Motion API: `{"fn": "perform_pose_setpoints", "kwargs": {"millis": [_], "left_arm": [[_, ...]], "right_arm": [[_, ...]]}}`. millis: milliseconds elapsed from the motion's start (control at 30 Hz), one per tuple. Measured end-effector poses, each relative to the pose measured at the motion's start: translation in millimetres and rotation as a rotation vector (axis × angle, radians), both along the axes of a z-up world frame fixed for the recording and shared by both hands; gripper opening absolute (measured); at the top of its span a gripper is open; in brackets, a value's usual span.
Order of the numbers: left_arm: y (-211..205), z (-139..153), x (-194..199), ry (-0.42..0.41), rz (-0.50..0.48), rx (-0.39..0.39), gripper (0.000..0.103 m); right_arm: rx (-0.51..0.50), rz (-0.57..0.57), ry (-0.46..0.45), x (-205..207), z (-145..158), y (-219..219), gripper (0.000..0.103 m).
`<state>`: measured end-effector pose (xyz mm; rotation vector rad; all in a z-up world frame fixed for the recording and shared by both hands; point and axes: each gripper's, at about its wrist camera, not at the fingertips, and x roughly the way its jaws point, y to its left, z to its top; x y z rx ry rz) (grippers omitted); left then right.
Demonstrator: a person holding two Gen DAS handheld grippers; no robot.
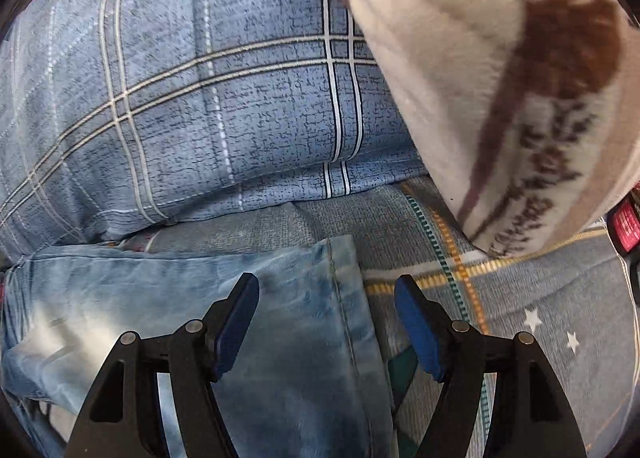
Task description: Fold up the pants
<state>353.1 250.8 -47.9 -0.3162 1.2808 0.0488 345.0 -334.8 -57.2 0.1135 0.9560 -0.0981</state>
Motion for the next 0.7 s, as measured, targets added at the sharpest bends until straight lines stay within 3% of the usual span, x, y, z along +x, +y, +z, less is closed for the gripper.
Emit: {"fn": "perform_pose_setpoints", "kwargs": {"millis": [67, 100, 133, 167, 200, 267, 367, 600, 700], "left_arm": [[0.2, -8.8, 6.1, 0.015, 0.019, -0.035, 0.098], [-0.5, -9.4, 7.7, 0.005, 0.023, -0.061, 0.080], [-2.2, -9.6, 9.9, 0.000, 0.018, -0.070, 0.065], [-6.1, -9.5, 10.7, 0.004, 0.003, -0.070, 0.033], [-11.1, -9.8, 11.1, 0.011, -0.017, -0.064, 0.025], [-25.5, -5.2, 7.8, -0.011, -0.049, 0.030, 0.022], [-44.1, 14.5, -5.7, -0.095, -0.074, 0.137, 0.020], [-66.7, 77.0, -74.8, -0.307, -0.085, 0.258, 0.019], [-72.3, 96.6, -106.3, -0.371, -0.070, 0.248, 0.019]], "right_arm": [[0.004, 0.006, 0.020, 6.2, -6.2, 0.6, 0.072], [0.006, 0.014, 0.021, 6.6, -7.3, 1.4, 0.071], [0.004, 0.025, 0.018, 6.7, -7.9, 2.6, 0.061], [-0.004, 0.040, 0.014, 6.4, -7.6, 4.7, 0.034], [-0.024, 0.040, 0.021, 6.1, -8.4, 6.5, 0.023], [-0.061, 0.045, 0.024, 4.4, -6.5, 10.0, 0.007], [-0.050, 0.064, -0.007, -6.2, 3.9, 7.6, 0.002], [-0.028, 0.081, -0.140, -46.6, 52.0, 12.0, 0.002], [-0.003, 0.090, -0.219, -77.2, 79.3, 10.8, 0.002]]}}
